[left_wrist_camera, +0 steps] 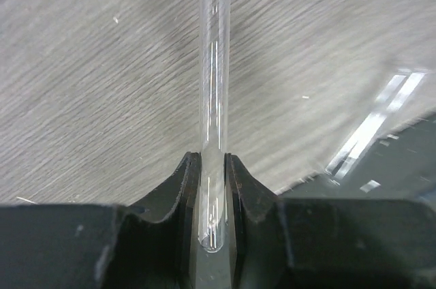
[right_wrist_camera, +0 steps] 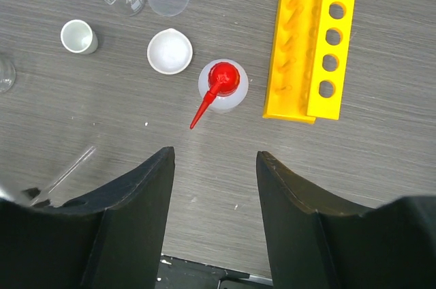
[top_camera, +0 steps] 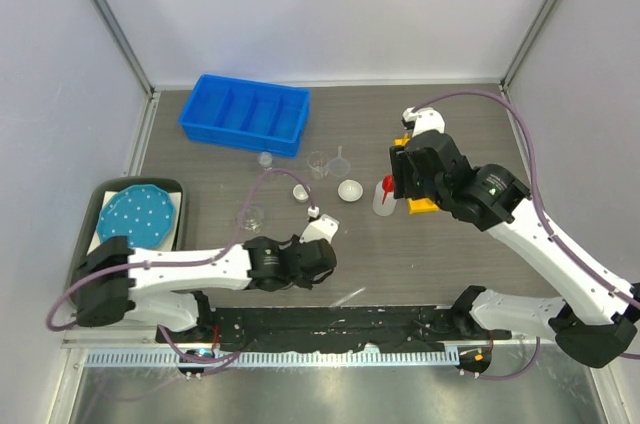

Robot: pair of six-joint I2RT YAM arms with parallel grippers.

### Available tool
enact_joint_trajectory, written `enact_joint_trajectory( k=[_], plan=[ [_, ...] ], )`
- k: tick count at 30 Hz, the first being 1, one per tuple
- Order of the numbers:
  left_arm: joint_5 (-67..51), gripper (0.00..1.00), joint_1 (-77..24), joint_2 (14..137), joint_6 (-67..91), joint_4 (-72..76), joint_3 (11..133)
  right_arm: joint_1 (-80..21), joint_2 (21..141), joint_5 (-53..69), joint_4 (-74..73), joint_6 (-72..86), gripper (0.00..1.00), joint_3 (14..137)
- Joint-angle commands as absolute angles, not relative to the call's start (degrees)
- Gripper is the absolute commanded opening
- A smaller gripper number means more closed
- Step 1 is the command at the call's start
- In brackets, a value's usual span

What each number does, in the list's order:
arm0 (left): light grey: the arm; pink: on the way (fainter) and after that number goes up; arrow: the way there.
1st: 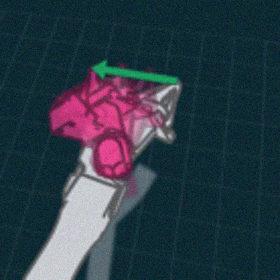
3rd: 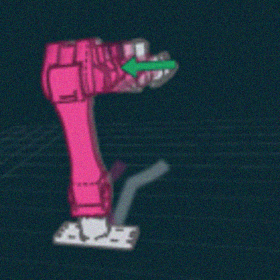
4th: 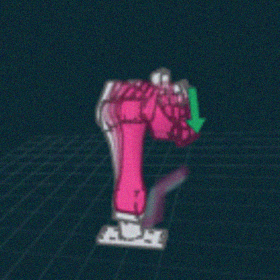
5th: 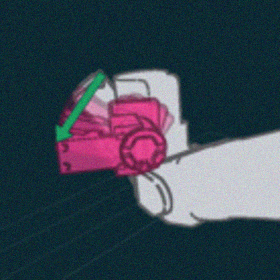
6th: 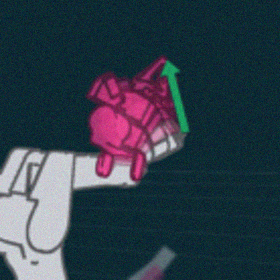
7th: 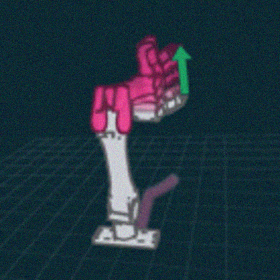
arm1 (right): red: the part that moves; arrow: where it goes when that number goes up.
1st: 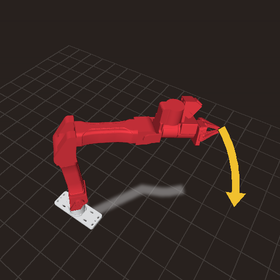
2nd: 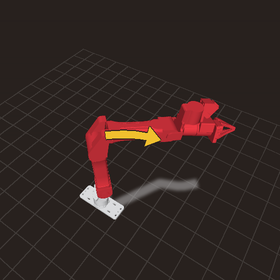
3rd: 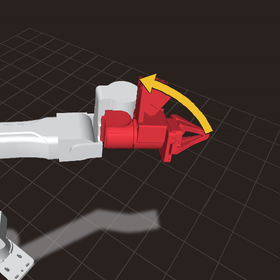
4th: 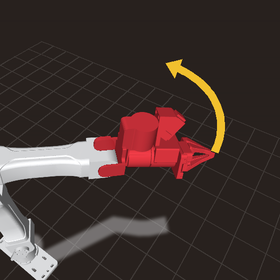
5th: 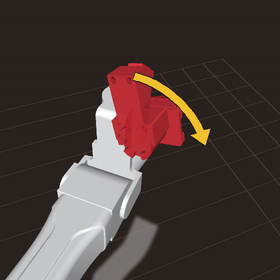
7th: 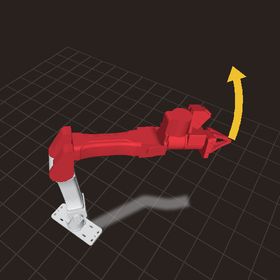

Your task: Organize the chemistry lab equipment

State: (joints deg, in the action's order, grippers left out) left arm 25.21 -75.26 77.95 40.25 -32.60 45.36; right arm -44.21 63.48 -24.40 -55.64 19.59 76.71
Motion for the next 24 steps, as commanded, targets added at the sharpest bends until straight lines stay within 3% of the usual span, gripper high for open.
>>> enact_joint_trajectory(
  k=[1,11,18,24],
  plan=[
    [20.2,0.15,-75.1,66.7,35.8,-38.0,50.8,-44.5,59.9,-26.6,-55.8,19.3,0.57,77.4],
    [0.2,0.16,-71.2,52.8,29.2,-25.8,49.0,-44.5,49.5,-7.8,-53.0,20.8,0.57,72.5],
    [-13.3,0.16,-67.7,48.8,28.6,-17.2,46.1,-44.5,44.7,13.2,-50.9,24.4,0.57,69.8],
    [-26.7,0.16,-62.7,47.5,28.6,-8.3,43.3,-44.5,42.1,20.6,-47.5,27.0,0.57,65.9]
  ],
)
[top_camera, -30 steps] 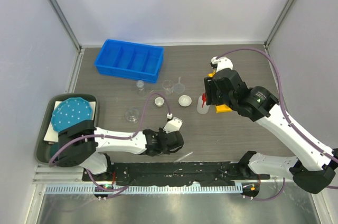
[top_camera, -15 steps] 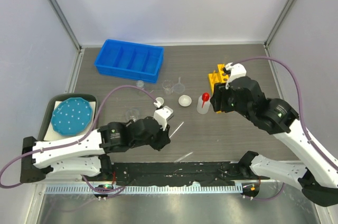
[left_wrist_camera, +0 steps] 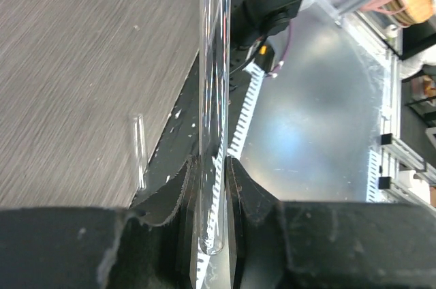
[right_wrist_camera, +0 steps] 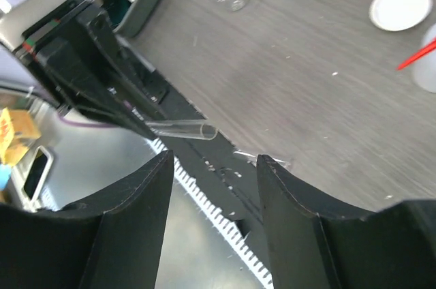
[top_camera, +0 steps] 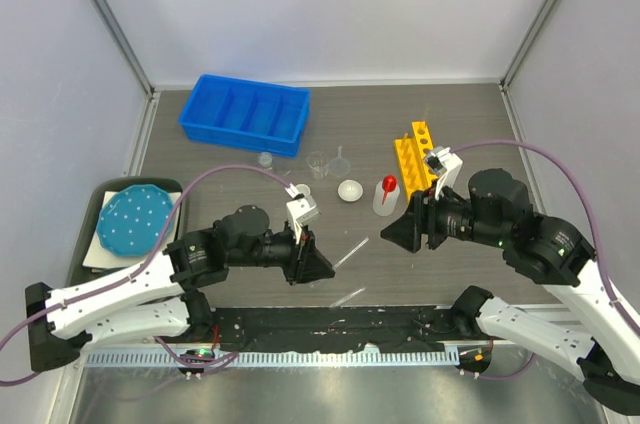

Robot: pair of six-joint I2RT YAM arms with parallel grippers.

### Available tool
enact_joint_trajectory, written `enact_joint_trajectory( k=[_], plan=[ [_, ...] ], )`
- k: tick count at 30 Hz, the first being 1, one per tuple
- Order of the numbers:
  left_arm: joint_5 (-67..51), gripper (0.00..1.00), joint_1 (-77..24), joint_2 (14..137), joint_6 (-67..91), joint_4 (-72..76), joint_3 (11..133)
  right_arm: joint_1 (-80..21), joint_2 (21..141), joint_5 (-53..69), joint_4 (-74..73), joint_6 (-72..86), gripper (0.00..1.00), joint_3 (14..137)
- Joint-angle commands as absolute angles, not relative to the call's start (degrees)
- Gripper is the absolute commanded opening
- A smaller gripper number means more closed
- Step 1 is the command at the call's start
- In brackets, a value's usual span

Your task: Organize the chemistry lab equipment

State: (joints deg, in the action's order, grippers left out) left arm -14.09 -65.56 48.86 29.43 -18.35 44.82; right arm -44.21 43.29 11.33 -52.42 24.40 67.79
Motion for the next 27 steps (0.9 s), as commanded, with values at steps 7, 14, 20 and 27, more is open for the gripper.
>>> enact_joint_trajectory(
  k=[7,14,20,27],
  plan=[
    [-37.1,0.16,-59.4,48.1,29.9,2.3,40.4,-44.5,41.0,27.1,-42.2,29.4,0.57,61.8],
    [-41.0,0.16,-58.4,48.7,31.3,8.0,38.7,-44.5,41.0,29.8,-39.2,30.7,0.57,60.1],
    [-41.6,0.15,-57.9,49.4,31.6,9.6,38.2,-44.5,41.0,31.6,-37.4,32.0,0.56,60.2],
    [-42.0,0.15,-57.0,49.7,31.5,9.8,38.2,-44.5,40.2,32.3,-36.9,33.0,0.48,59.9]
  ],
)
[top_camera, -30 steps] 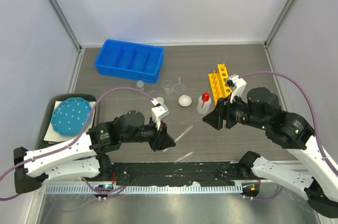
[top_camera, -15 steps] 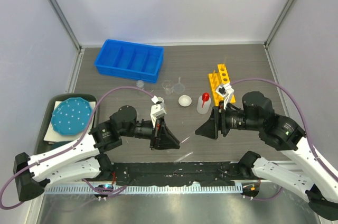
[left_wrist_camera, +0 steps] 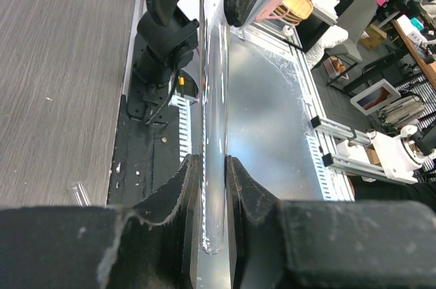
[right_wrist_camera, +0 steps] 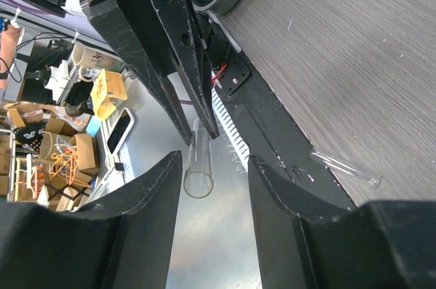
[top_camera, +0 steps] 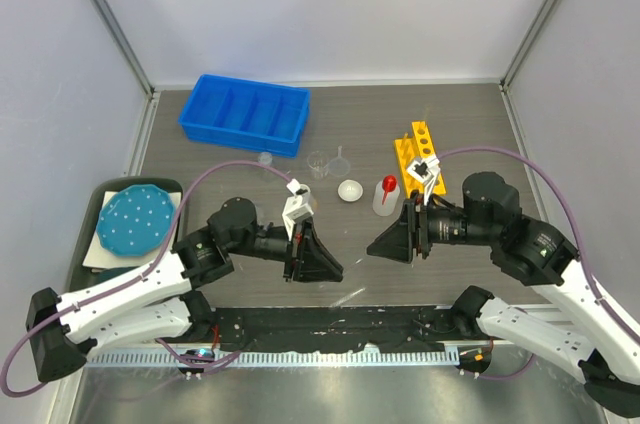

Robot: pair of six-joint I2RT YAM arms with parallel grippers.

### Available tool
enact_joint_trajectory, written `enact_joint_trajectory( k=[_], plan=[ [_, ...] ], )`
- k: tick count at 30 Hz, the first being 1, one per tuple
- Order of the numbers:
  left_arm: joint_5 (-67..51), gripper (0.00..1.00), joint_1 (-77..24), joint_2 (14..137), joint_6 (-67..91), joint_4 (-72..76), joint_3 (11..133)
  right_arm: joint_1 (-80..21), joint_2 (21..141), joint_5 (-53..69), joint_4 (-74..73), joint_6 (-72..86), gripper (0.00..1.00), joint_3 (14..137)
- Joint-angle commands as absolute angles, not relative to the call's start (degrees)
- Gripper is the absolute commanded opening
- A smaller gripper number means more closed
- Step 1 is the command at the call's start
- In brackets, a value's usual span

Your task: Organize the chemistry lab equipment

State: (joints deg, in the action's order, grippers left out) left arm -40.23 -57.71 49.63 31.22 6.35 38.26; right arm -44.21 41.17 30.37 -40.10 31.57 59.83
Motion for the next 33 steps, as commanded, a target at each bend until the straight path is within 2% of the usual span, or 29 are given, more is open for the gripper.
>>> enact_joint_trajectory(
  k=[1,21,27,30,33],
  plan=[
    [-42.2,0.15,-56.9,49.7,31.4,9.8,38.2,-44.5,40.0,32.3,-36.8,33.2,0.48,59.8],
    [-43.3,0.13,-54.8,51.7,32.0,11.9,38.2,-44.5,39.6,33.9,-33.6,35.2,0.4,58.1],
    [-43.6,0.12,-54.4,52.0,32.2,12.0,38.2,-44.5,39.8,33.9,-33.0,35.3,0.32,58.2],
    [-43.3,0.18,-54.3,51.9,32.2,11.6,38.1,-44.6,40.2,33.5,-33.5,34.7,0.24,58.6],
    [-43.0,0.34,-54.2,51.9,32.4,11.3,37.8,-44.5,40.5,33.2,-33.7,34.4,0.23,58.8]
  ],
)
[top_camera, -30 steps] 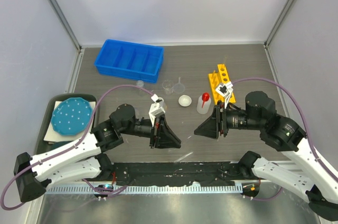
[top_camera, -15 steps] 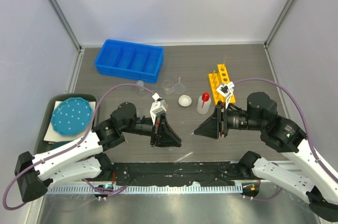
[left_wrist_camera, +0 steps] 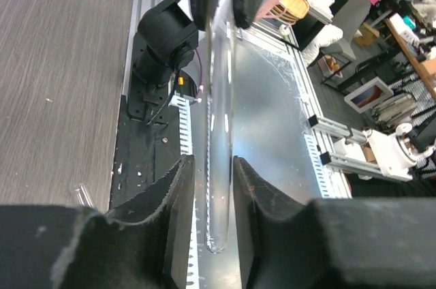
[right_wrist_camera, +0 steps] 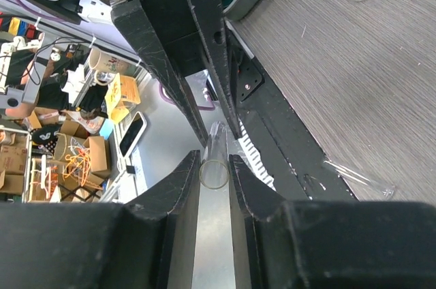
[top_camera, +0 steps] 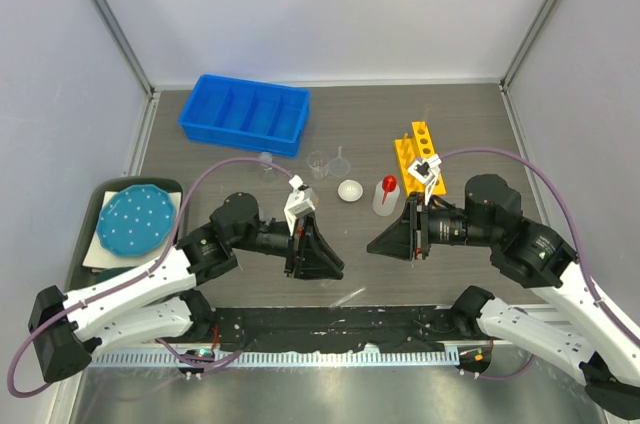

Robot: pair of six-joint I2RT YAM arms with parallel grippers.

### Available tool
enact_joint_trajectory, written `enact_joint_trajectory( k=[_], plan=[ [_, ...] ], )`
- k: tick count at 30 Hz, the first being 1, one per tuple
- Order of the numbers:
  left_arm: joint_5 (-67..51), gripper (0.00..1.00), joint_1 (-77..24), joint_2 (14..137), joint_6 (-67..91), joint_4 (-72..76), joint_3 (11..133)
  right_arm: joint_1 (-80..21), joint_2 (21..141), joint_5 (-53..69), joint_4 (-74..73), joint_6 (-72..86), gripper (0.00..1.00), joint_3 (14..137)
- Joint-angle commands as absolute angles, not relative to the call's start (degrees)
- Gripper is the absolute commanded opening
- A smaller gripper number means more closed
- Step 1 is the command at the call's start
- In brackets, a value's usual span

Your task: Organize the chemistry lab equipment

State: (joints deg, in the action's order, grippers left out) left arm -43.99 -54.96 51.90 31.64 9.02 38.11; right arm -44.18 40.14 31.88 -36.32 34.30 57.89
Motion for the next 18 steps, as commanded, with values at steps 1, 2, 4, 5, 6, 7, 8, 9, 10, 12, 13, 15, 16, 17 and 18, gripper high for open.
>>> enact_joint_trajectory(
  k=[1,2,4,5,6,7,8,9,10,12,13,15,16,17,18],
  plan=[
    [-42.7,0.54,-54.1,51.8,32.4,10.6,37.7,-44.5,40.6,33.0,-33.8,34.3,0.22,58.7],
    [-42.1,0.65,-54.1,51.6,32.4,10.1,37.7,-44.5,40.7,32.9,-33.8,34.1,0.22,58.7],
    [-41.1,0.95,-54.1,51.2,32.1,7.8,37.9,-44.5,40.9,31.7,-34.3,33.8,0.22,58.6],
    [-40.3,1.0,-54.1,50.9,31.8,7.0,38.0,-44.5,41.1,31.4,-34.4,33.6,0.21,58.9],
    [-39.8,1.0,-54.1,50.4,31.6,6.0,38.5,-44.5,41.3,30.9,-34.6,33.2,0.21,59.1],
    [-38.9,1.0,-54.2,50.1,31.2,3.3,39.0,-44.5,41.6,28.9,-35.7,32.8,0.22,59.4],
    [-38.1,1.0,-54.1,49.7,30.5,1.7,39.5,-44.5,42.4,27.7,-36.5,32.2,0.22,60.4],
    [-35.4,1.0,-54.2,48.6,30.2,-2.2,40.9,-44.5,42.9,26.3,-37.3,31.1,0.22,60.9],
    [-33.3,1.0,-54.1,48.1,29.9,-4.5,41.6,-44.5,43.2,23.8,-38.7,30.6,0.22,61.5],
    [-24.8,1.0,-54.2,47.3,30.0,-11.9,43.8,-44.5,44.7,20.2,-40.2,28.8,0.21,63.7],
    [-22.3,1.0,-54.1,46.6,30.2,-14.3,45.6,-44.6,45.4,18.0,-42.1,28.3,0.21,64.7],
    [-14.4,1.0,-54.2,46.1,30.9,-21.4,47.5,-44.5,47.1,9.0,-43.7,27.7,0.2,67.8],
    [-12.4,1.0,-54.1,45.5,31.0,-23.5,48.9,-44.5,47.7,5.8,-44.7,27.2,0.2,68.6],
    [-11.3,1.0,-54.1,45.1,30.9,-25.4,49.5,-44.5,48.5,0.8,-45.3,27.0,0.2,70.7],
    [-11.0,1.0,-54.2,44.4,30.3,-26.7,49.7,-44.5,49.4,-2.6,-45.9,26.5,0.2,71.9]
  ],
)
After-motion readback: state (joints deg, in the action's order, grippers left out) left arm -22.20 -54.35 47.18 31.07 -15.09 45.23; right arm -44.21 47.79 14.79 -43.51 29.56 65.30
